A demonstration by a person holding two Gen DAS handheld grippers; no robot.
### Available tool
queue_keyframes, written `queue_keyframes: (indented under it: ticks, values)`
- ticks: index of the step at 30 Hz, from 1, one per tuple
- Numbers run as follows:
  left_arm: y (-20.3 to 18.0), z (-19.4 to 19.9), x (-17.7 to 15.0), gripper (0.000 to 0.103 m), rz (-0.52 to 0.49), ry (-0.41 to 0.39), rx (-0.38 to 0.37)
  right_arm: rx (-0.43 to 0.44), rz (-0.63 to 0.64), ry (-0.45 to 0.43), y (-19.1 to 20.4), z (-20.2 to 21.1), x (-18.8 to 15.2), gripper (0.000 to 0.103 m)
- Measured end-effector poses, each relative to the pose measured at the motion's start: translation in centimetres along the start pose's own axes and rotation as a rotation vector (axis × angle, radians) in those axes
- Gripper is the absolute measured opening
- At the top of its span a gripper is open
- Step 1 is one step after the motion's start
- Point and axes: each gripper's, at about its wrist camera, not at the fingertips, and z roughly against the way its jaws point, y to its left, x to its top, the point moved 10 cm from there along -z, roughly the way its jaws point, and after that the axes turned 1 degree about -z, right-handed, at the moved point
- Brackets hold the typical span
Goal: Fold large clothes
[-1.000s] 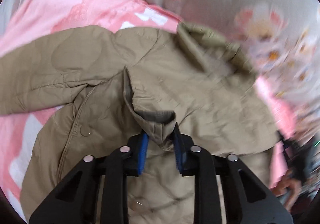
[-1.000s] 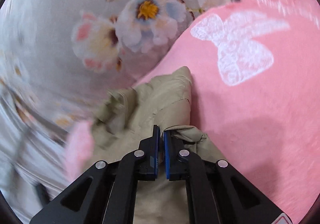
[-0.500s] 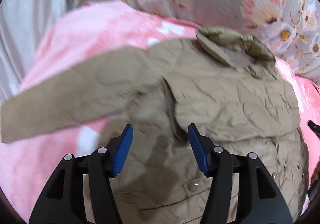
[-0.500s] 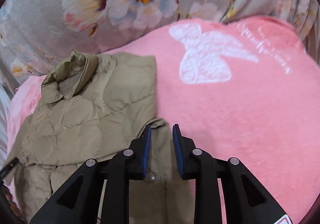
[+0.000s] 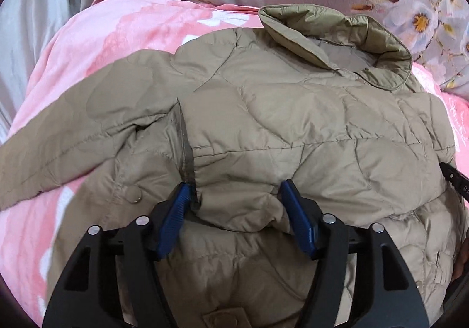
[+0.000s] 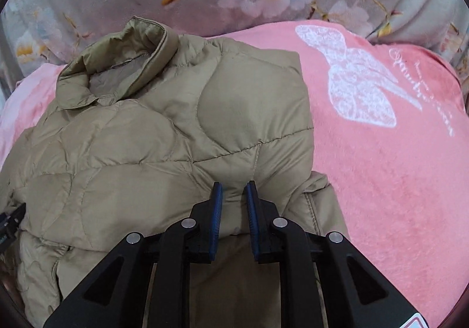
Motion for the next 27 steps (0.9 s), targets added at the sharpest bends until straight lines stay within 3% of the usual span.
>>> queue_keyframes:
  ticks: [14,15,17,18,22,25,27]
  values:
    - [-0.4,-0.4,-0.3,0.069,-0.043,-0.052,0.075,-0.085,0.05,-0.018,0.8,-0.2,-0.1,0.016]
    - [-0.4,-0.4,-0.4,0.069,-0.041,-0.052,0.072,-0.068,0.033,-0.023,1.7,1.0,0.0,0.018]
    - [-0.3,-0.4,-0.4,0.07,-0.036,-0.053,0.064,0.09,0.008,-0.069,5.7,4.4,0.3,0.018]
    - [-0.3,-0.4,-0.4,0.07,-0.035,-0.053,0.061,0.106,0.044,-0.077,7.8,5.3,0.1,0.018]
    - [-0.1,-0.1,-0.3,0.073,-0.017,-0.059,0.036,0.15,0.164,-0.016,14.4,4.6,-2.8,0.017]
    - [0.7,0.9,-0.4,0.074,0.024,-0.067,-0.031,0.112,0.201,0.03,15.9,2.5,-4.7,0.017]
    - [1.4,2.3,-0.8,0.078,0.042,-0.066,-0.08,0.097,0.212,0.014,16.0,2.0,-5.1,0.016]
